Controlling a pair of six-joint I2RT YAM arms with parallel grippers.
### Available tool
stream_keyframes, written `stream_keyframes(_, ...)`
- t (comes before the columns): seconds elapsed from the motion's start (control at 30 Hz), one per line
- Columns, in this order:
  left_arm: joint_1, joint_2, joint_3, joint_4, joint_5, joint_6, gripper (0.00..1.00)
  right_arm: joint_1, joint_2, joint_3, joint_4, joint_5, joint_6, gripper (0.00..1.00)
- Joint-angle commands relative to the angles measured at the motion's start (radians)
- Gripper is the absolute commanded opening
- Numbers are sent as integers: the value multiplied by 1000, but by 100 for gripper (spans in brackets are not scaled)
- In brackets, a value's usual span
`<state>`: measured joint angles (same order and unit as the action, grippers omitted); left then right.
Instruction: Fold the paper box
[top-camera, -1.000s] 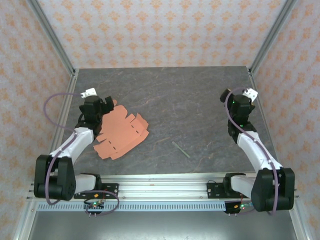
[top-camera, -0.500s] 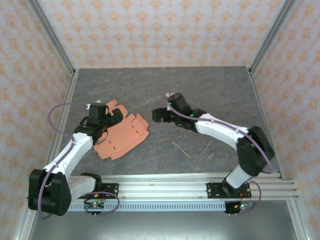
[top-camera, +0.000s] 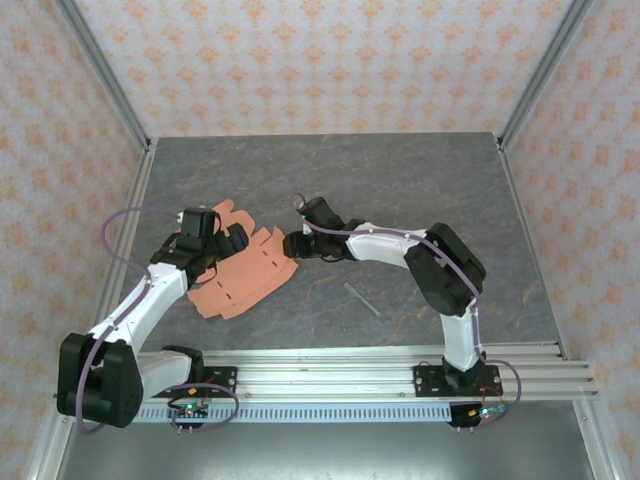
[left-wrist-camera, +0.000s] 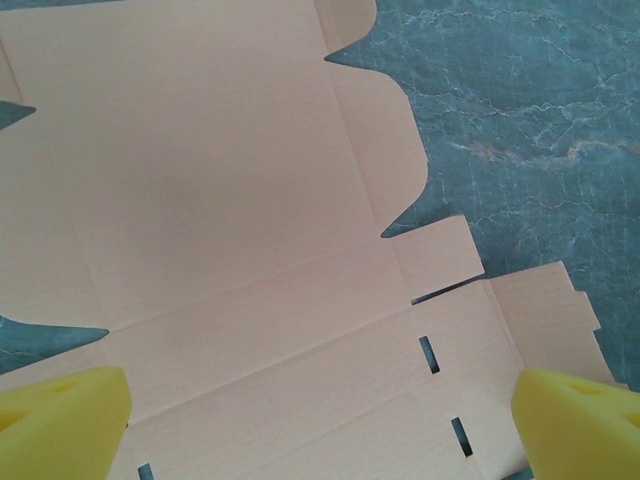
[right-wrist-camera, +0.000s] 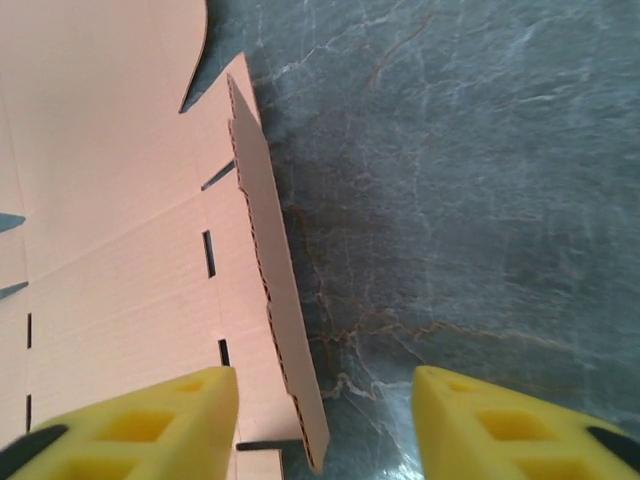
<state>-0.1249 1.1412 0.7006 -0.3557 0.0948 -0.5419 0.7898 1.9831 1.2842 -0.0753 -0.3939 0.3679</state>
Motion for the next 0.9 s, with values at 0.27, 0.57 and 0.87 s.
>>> stream_keyframes(0.27, -8, -48, 43, -51, 3, 2, 98, 8, 82, 113, 33, -26, -29, 22)
stream_keyframes(0.57, -10, -147, 89, -7, 83, 43, 94, -72, -56, 123, -70, -84, -244, 1)
stream_keyframes(0.87, -9, -246, 201, 158, 199, 156, 90, -190, -297, 241, -371, -245, -560, 0)
